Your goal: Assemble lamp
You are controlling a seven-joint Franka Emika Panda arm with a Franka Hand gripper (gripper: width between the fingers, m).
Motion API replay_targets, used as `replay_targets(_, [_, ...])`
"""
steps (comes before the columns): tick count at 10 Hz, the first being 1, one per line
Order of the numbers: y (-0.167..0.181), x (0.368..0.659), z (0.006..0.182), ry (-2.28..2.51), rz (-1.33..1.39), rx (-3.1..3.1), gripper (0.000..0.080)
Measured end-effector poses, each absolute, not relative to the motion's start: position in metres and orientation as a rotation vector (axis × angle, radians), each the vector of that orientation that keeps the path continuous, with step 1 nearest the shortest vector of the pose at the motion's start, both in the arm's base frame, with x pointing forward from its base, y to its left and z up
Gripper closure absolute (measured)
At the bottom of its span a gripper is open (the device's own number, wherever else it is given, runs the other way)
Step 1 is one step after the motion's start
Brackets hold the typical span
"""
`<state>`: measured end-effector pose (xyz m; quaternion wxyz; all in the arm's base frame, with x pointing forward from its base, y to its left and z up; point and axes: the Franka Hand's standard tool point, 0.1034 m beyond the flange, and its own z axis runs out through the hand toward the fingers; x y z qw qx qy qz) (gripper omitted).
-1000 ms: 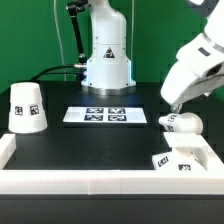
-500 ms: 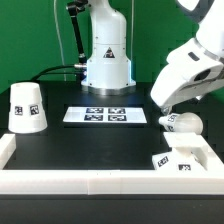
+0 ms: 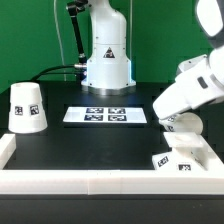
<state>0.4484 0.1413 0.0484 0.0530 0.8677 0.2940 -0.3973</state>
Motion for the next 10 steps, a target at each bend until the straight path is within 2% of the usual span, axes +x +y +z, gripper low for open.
replay_targets(3, [0.150, 0.451, 0.047, 0.900, -1.181, 2.642, 0.0100])
replay_targets(10, [0.154, 0.454, 0.015, 0.947, -1.092, 2.694, 0.0100])
